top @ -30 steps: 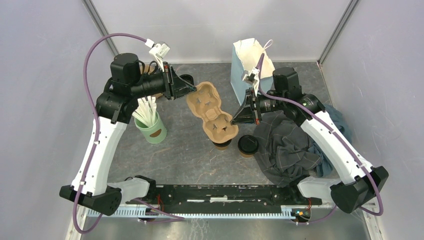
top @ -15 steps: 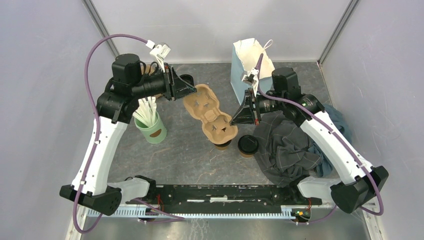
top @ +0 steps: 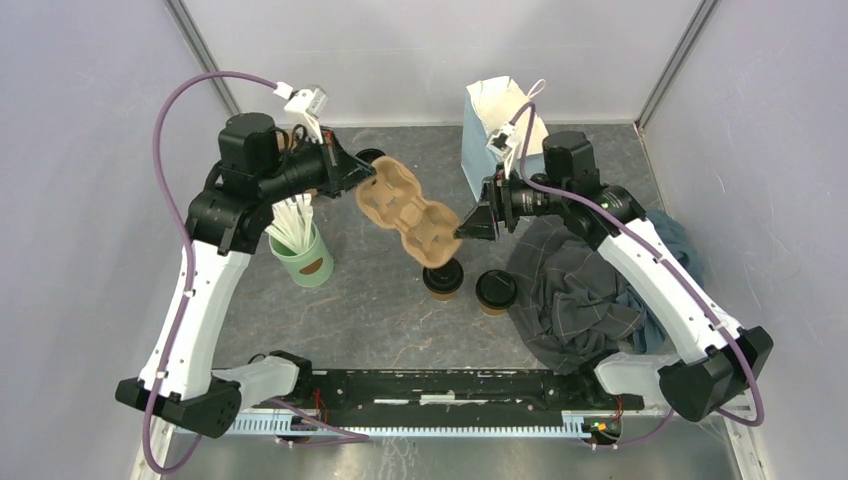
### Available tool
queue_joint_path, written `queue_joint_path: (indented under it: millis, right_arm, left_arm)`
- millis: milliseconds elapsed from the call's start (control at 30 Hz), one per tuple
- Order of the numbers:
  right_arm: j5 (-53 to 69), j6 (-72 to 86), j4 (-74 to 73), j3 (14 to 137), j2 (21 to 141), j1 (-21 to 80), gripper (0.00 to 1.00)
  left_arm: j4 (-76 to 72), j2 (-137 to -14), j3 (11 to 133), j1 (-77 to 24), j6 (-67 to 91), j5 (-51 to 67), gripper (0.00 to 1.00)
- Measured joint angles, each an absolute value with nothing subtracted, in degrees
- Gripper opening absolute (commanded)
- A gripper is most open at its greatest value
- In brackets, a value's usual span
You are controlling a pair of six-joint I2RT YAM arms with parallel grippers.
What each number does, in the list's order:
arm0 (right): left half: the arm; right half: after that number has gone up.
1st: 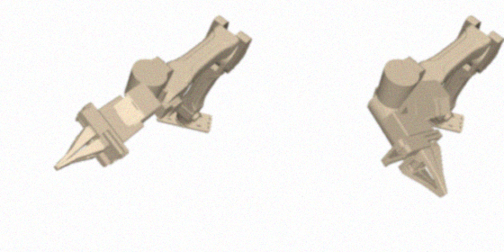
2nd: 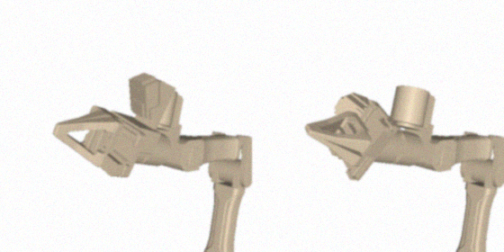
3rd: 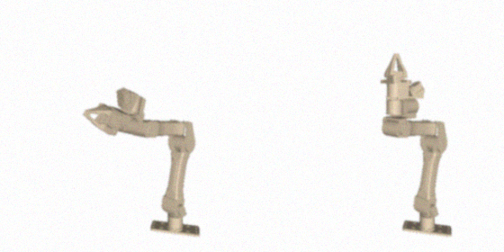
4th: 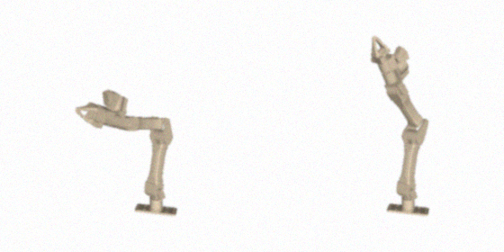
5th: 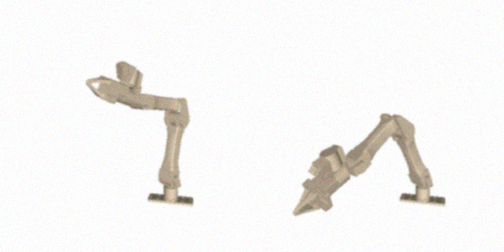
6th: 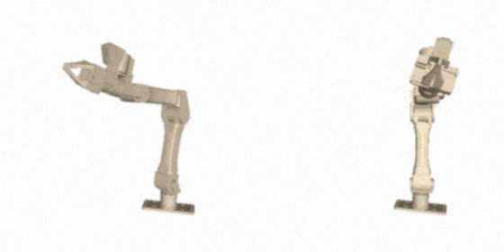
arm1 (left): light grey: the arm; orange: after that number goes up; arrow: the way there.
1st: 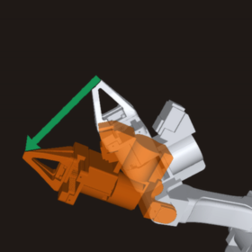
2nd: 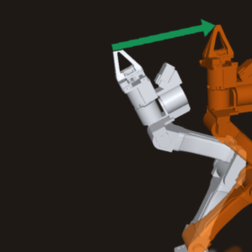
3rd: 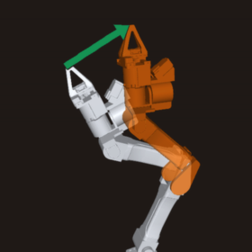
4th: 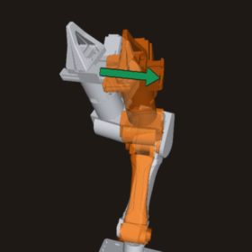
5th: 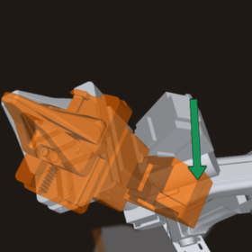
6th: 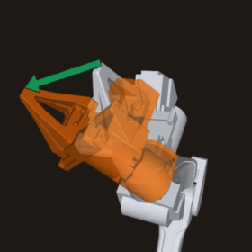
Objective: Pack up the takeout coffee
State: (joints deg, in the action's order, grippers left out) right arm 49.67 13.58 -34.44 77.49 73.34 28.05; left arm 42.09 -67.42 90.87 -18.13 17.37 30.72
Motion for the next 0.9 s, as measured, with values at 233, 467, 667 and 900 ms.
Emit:
queue_joint_path:
  millis: [233,467,667,900]
  right_arm:
    - [43.0,37.8,-12.6,59.6,65.2,24.9,0.85]
    - [38.7,54.7,5.1,51.3,65.3,24.7,0.83]
    - [37.0,64.0,20.5,48.3,67.3,24.8,0.75]
    - [36.4,69.1,29.5,46.3,71.2,24.9,0.65]
  left_arm:
    - [36.9,-60.7,86.8,-18.1,22.2,18.8,0.02]
    - [30.8,-59.0,84.3,-18.1,28.1,15.3,0.02]
    - [27.9,-59.4,82.2,-18.1,32.0,15.1,0.02]
    - [25.1,-59.4,81.8,-18.1,35.2,15.2,0.02]
